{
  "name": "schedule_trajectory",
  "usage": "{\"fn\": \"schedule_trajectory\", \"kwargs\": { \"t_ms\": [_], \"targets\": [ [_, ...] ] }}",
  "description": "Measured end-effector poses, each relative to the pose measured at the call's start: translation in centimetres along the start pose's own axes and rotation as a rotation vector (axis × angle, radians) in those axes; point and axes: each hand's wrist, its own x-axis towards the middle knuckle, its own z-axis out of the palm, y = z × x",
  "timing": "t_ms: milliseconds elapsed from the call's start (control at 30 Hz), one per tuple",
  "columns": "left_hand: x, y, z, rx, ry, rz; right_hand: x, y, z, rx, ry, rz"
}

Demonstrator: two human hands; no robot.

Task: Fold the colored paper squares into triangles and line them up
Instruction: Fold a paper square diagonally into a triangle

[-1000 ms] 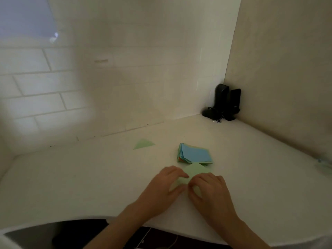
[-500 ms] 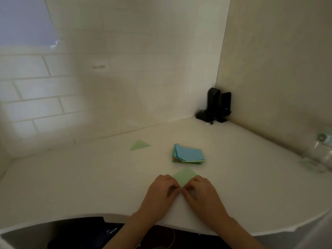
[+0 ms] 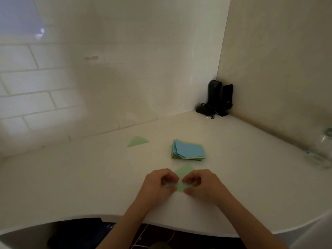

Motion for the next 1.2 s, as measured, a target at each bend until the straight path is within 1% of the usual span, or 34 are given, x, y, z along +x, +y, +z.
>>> {"fn": "schedule_trajectory", "kwargs": {
  "t_ms": [100, 200, 300, 400, 533, 600, 667, 767, 867, 933, 1067, 1200],
  "targets": [
    [-0.1, -0.1, -0.3, 0.001, -0.032, 0.013, -0.2, 0.3, -0.2, -0.025, -0.025, -0.046],
    [-0.4, -0.1, -0.8, -0.010, -0.123, 0.048, -0.5, 0.1, 0.3, -0.063, 0.013, -0.084],
    [-0.9, 0.0, -1.3, 0.016, -0.208, 0.092, -0.8, 0.1, 1.4, -0.236, 0.068, -0.147],
    [-1.6, 0.4, -1.4, 0.097, -0.190, 0.163, -1.2, -0.2, 1.8, -0.336, 0.062, -0.162],
    [-1.8, -0.1, -1.4, 0.237, -0.133, 0.295, -1.2, -0.2, 0.2, -0.217, -0.079, -0.201],
    [-1.7, -0.6, -1.4, 0.312, -0.115, 0.346, -1.5, -0.5, -0.7, -0.174, -0.119, -0.239],
    [-1.7, -0.8, -1.2, 0.349, -0.091, 0.362, -1.9, -0.5, -0.9, -0.143, -0.086, -0.259],
    [-1.9, -0.5, -0.8, 0.380, -0.046, 0.380, -2.3, 0.4, -0.3, -0.092, 0.077, -0.319],
    [-2.0, -0.3, -0.4, 0.359, -0.010, 0.356, -2.8, 1.5, 0.1, -0.076, 0.190, -0.401],
    [-2.0, -0.4, -0.3, 0.311, 0.025, 0.308, -3.2, 2.1, 0.2, -0.072, 0.208, -0.421],
    [-1.8, -0.4, -0.4, 0.269, 0.070, 0.193, -3.4, 2.4, 0.9, -0.112, 0.195, -0.402],
    [-1.6, -0.5, -0.3, 0.301, 0.119, 0.096, -2.9, 1.9, 2.1, -0.116, 0.327, -0.359]
  ]
}}
